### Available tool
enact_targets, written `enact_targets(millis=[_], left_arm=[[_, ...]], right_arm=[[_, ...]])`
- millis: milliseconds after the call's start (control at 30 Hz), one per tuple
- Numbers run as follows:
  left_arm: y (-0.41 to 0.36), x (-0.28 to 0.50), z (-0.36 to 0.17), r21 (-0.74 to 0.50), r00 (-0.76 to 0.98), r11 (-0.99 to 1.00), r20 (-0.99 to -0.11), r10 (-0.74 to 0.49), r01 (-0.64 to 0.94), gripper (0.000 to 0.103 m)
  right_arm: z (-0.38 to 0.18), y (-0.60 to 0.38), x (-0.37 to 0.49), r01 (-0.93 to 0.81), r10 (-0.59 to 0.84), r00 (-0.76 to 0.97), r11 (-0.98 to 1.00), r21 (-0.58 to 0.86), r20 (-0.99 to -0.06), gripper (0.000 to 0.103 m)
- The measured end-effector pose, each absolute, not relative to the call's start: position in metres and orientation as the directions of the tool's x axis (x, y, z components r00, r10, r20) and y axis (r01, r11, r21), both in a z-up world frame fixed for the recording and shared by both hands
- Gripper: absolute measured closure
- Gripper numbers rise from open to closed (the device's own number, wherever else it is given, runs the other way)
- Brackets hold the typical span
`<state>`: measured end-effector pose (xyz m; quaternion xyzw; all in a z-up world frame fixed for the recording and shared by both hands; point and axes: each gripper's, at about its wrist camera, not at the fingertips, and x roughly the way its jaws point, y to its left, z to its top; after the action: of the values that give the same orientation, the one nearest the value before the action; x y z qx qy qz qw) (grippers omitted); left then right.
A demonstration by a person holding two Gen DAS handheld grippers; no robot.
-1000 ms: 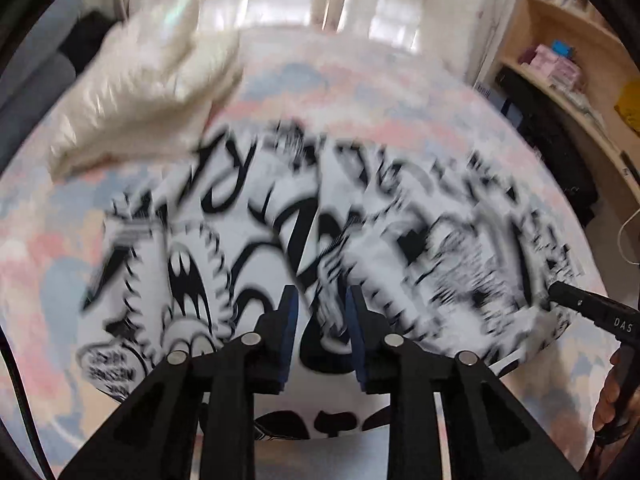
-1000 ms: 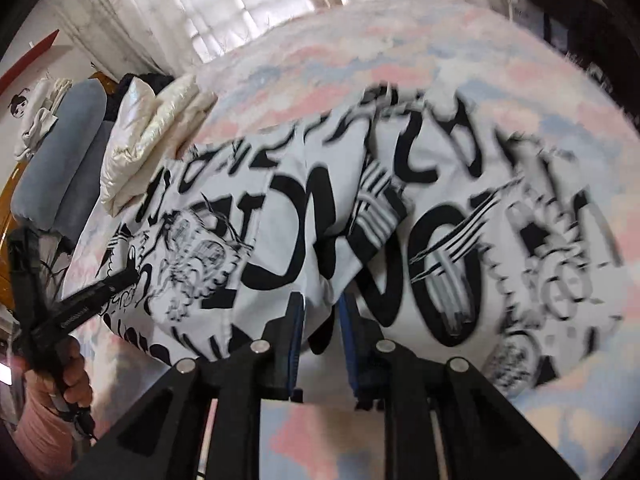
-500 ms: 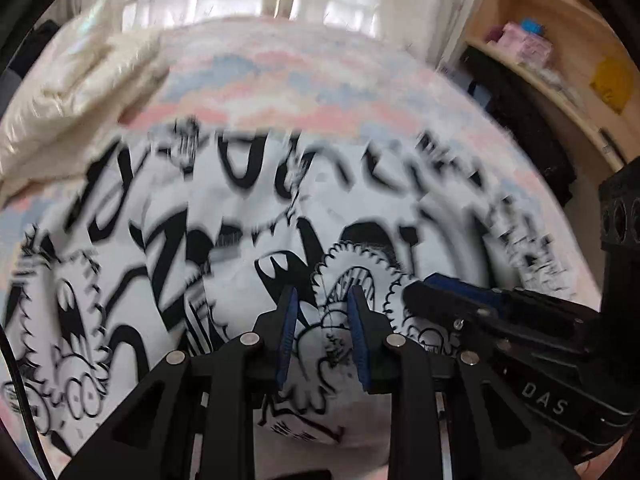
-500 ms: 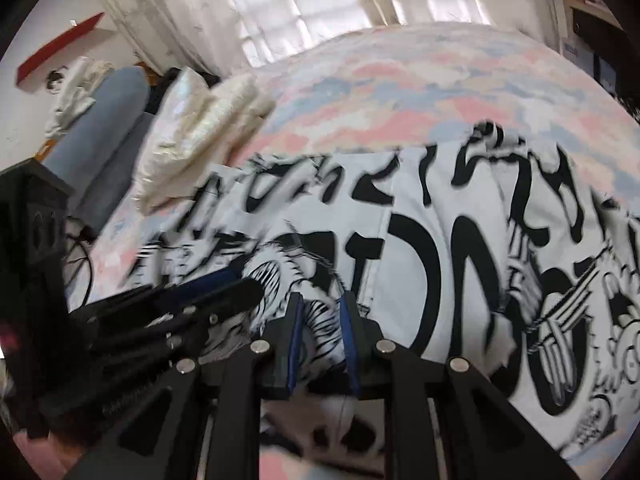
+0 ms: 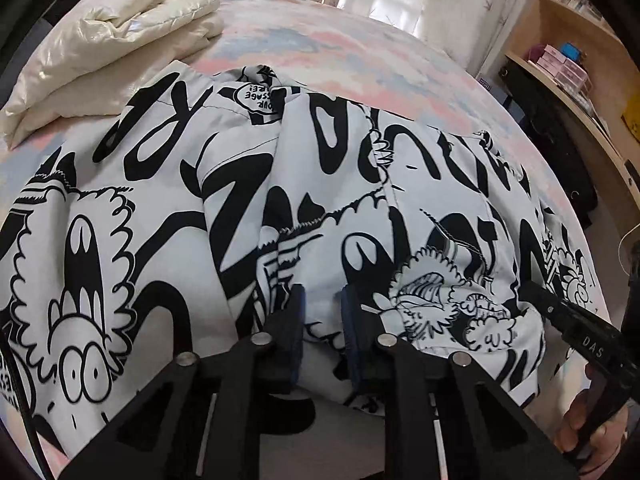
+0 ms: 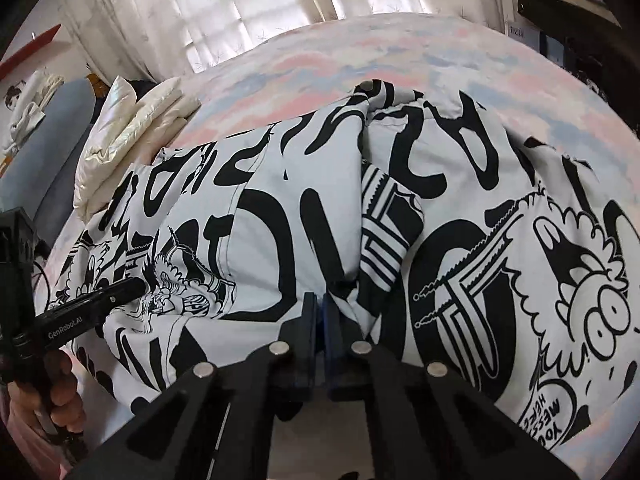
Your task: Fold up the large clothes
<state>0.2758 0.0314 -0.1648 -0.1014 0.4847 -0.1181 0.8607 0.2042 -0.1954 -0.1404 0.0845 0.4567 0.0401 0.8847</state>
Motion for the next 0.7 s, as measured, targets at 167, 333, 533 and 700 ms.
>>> enact_targets(millis=[167, 333, 533, 700], left_arm=[[0.032, 0.254, -0.144, -0.251, 0.501, 0.964, -0.826, -0.259, 0.084, 0.066], [0.047, 0.213, -0.104, -0.212, 0.578, 0.975, -0.789, -0.207, 0.059, 0.055], [0.062, 0.165, -0.056, -0.17, 0.634, 0.985, -0.759, -0.148, 0.027, 0.053], [0.082, 0.123, -0.019, -0.185, 0.688, 0.983, -0.713, -0.137, 0.004, 0.04]], right_arm=[[-0.122, -0.187, 0.194, 0.002, 0.17, 0.577, 0.978, 0.21, -0.799, 0.092], [-0.083, -0.191, 0.162, 0.011, 0.205, 0.618, 0.963, 0.268, -0.759, 0.073], [-0.031, -0.187, 0.114, 0.013, 0.186, 0.66, 0.966, 0.259, -0.728, 0.073], [0.013, -0.179, 0.067, -0.018, 0.157, 0.694, 0.979, 0.201, -0.703, 0.073]])
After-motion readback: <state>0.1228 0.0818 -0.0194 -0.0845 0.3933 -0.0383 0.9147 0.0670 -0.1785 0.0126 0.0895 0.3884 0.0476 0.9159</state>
